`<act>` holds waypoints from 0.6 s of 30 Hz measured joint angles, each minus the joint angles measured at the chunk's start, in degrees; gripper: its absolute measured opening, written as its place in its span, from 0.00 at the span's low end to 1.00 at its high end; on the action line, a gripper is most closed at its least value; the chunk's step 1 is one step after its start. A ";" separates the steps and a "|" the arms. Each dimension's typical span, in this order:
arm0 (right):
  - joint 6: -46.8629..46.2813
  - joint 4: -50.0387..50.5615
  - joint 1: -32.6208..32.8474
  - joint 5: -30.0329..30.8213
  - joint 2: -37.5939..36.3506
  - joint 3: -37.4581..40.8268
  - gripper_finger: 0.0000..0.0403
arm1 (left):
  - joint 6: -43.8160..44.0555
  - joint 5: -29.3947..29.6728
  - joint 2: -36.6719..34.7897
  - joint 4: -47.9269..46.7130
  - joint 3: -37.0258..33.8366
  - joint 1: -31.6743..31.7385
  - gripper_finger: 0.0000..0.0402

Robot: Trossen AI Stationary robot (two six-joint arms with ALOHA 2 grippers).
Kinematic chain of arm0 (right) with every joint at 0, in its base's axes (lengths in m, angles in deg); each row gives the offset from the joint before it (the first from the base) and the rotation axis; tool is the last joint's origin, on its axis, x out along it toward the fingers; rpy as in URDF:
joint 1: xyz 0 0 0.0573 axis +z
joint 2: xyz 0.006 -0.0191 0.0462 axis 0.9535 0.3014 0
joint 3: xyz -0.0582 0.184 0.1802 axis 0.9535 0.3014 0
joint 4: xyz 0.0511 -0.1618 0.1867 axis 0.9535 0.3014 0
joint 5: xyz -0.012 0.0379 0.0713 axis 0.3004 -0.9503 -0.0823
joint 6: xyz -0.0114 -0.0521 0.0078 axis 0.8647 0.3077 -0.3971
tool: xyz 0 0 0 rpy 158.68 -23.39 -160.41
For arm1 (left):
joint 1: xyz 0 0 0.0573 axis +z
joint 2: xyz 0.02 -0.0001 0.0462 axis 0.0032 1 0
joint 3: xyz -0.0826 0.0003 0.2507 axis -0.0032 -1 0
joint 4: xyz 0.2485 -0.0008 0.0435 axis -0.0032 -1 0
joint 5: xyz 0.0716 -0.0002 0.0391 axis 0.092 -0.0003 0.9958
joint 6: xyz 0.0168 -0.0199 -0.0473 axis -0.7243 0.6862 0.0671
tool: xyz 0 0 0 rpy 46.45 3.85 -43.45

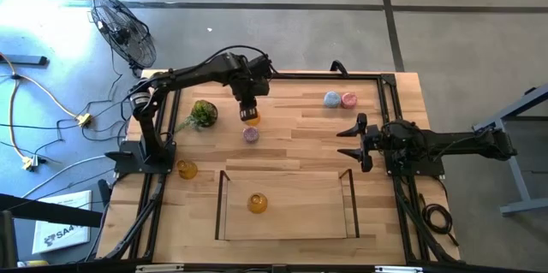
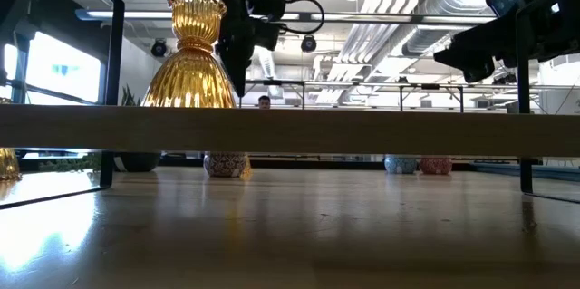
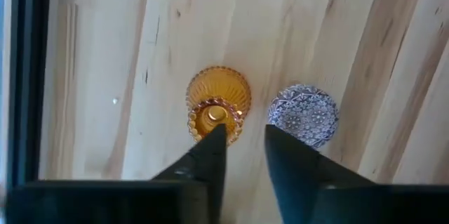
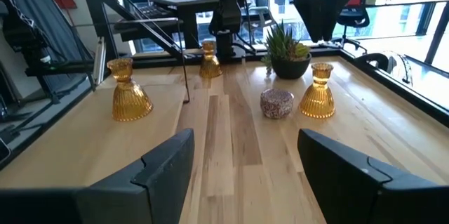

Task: Pick & Place candle stick holders
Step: Put the top gold glass candle holder on the shelf

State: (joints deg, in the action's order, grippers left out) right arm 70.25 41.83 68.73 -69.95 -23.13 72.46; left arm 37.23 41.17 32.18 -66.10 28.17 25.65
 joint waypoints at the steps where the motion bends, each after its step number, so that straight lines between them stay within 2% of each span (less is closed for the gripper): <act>1: -0.02 0.18 0.00 0.01 0.01 0.01 0.62 | 0.57 0.00 0.00 -0.33 0.00 -0.01 0.29; 11: -0.02 0.26 0.00 -0.01 -0.01 0.01 0.62 | 0.93 -2.32 0.00 0.16 -0.02 0.01 0.72; 14: 0.04 0.25 0.00 -0.01 -0.01 0.01 0.62 | 1.19 -2.31 0.01 2.06 -0.02 0.01 0.81; 18: 0.01 0.24 0.00 -0.01 -0.01 0.02 0.62 | 4.65 -1.58 0.04 4.05 -0.02 0.05 0.87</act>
State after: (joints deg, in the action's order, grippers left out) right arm 70.26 42.07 68.73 -69.96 -23.13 72.48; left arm 41.88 39.59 32.23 -62.06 28.15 25.70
